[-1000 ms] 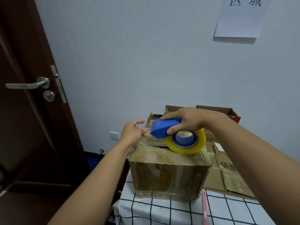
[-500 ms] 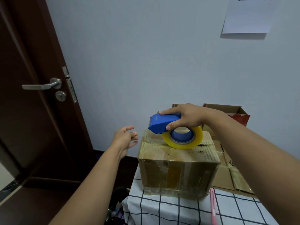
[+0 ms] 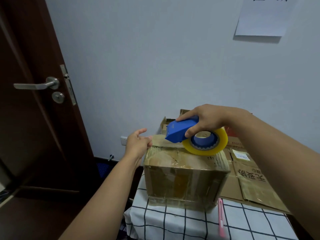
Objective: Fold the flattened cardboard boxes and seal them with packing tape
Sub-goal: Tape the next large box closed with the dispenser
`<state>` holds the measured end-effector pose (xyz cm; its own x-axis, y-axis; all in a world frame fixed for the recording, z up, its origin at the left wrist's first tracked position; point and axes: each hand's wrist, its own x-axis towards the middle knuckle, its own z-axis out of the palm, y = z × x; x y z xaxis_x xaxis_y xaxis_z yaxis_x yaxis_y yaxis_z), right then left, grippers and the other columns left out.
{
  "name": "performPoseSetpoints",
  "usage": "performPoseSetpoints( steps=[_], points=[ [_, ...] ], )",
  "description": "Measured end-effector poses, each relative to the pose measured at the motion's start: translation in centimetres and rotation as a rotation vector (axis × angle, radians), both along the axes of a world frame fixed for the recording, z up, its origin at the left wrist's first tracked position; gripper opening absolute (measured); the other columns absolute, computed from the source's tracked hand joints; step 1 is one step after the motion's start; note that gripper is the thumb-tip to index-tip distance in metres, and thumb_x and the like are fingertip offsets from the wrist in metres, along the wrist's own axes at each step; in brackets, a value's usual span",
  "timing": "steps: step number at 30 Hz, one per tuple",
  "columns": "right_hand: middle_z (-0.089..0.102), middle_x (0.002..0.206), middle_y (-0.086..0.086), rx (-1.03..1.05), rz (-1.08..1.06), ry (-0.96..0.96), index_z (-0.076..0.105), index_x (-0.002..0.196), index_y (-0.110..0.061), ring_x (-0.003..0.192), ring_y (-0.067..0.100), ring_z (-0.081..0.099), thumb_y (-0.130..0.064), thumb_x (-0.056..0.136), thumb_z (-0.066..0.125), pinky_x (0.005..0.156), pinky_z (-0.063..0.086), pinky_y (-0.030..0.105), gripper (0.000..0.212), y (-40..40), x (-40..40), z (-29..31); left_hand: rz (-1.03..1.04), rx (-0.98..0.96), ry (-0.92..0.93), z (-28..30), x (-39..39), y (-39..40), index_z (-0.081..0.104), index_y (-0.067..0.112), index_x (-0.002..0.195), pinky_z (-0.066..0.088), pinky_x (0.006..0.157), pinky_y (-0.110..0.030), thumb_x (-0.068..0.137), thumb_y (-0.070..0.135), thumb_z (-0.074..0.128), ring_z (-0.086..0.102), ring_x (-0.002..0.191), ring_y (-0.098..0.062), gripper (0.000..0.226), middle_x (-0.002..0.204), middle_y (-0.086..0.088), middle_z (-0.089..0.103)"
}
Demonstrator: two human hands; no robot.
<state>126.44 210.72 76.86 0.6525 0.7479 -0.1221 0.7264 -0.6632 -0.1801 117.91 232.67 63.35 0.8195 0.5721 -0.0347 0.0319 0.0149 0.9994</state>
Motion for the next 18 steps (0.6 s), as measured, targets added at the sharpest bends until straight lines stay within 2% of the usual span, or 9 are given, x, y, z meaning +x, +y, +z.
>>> performPoseSetpoints(
  steps=[3,11,16,18],
  points=[
    [0.054,0.128,-0.016,-0.011,-0.015,0.017,0.046,0.137,-0.054,0.109,0.015,0.053,-0.06,0.079,0.071,0.098,0.042,0.033,0.064,-0.3,0.2,-0.1,0.001,0.025,0.02,0.1,0.2,-0.2,0.055,0.014,0.132,0.057,0.077,-0.029,0.093,0.001,0.061,0.062,0.075,-0.014,0.041,0.081,-0.007,0.063],
    [0.054,0.124,-0.013,-0.024,-0.05,-0.004,0.047,0.137,-0.055,0.105,0.016,0.053,-0.059,0.078,0.073,0.093,0.042,0.032,0.064,-0.9,0.9,0.5,0.038,-0.015,0.062,-0.6,0.7,3.0,0.059,0.007,0.126,0.054,0.07,-0.027,0.092,-0.001,0.061,0.059,0.066,-0.014,0.035,0.088,-0.01,0.062],
    [0.052,0.129,-0.011,-0.078,-0.044,0.019,0.046,0.137,-0.054,0.111,0.017,0.052,-0.06,0.079,0.071,0.099,0.043,0.036,0.063,-0.3,0.8,-0.9,-0.065,-0.149,0.125,-1.7,0.1,3.7,0.053,0.008,0.129,0.053,0.066,-0.025,0.094,-0.001,0.059,0.059,0.062,-0.011,0.037,0.086,-0.01,0.064],
    [0.053,0.127,-0.012,-0.06,-0.044,0.037,0.046,0.136,-0.053,0.11,0.015,0.052,-0.057,0.08,0.07,0.097,0.041,0.034,0.061,-0.3,0.9,-1.4,-0.092,-0.205,0.131,-2.1,-0.1,4.0,0.051,0.009,0.131,0.053,0.065,-0.026,0.096,0.0,0.057,0.06,0.064,-0.012,0.037,0.086,-0.011,0.064]
  ],
)
